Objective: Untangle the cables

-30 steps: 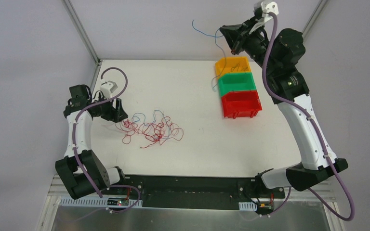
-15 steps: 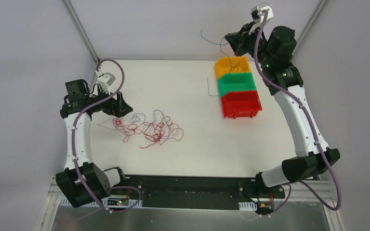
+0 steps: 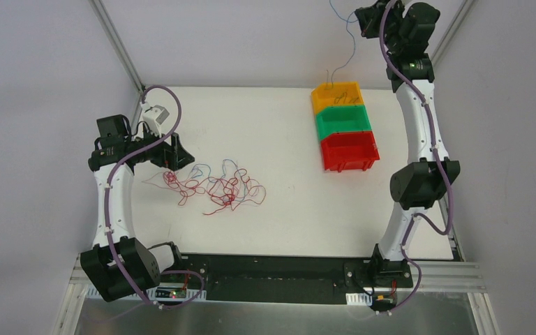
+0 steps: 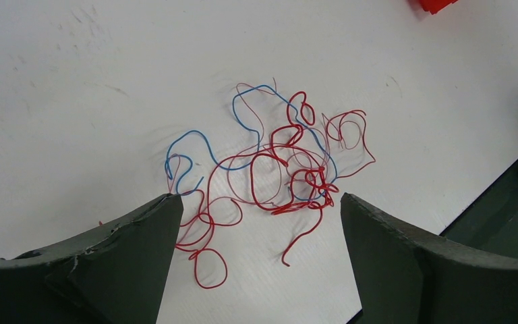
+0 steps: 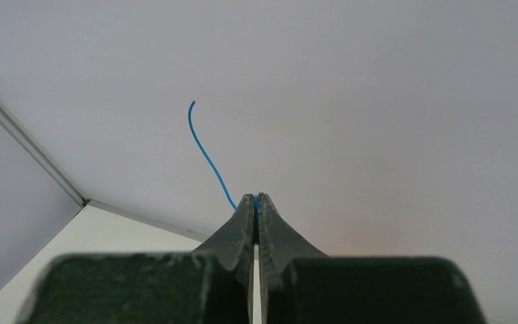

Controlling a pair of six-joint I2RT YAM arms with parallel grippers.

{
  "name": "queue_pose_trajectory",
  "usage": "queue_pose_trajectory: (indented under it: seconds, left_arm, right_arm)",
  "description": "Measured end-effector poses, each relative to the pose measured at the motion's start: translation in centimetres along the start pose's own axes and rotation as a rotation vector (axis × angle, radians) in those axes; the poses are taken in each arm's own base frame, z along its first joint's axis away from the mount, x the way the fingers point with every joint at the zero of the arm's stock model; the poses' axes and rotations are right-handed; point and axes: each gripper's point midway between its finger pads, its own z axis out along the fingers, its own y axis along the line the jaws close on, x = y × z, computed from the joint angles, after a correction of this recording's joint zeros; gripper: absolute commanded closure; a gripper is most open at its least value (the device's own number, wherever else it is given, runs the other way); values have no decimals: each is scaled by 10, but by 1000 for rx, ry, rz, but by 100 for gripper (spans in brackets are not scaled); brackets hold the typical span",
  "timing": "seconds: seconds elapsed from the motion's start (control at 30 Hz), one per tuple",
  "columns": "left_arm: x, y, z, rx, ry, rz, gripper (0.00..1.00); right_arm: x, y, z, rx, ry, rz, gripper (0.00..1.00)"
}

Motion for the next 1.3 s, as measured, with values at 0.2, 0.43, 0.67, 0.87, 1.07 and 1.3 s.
queue_pose_trajectory:
  seconds: [0.2,0.43,0.67,0.87,1.07,1.3]
  left_arm:
    - [4,4,3,-2,16,-17,9]
    - [7,8,6,-2,29,-33,8]
    - [8,9,7,-7,33,-35,8]
    - [11,13,9,-15,46,-47,8]
    - [11,14,8,-21,48,-46,8]
    - [14,13,8,-20,57,-56,8]
  right_arm:
    - [9,-16,18,14,-21,-6,100]
    - [59,-43,37,52,34,-16,100]
    - [122,-90,40,118,131,-56,100]
    - [169,-117,40,136,201,-123,100]
    - [244,-125,24,92,344,-205,100]
    - [302,-133,15,45,455,-253,77]
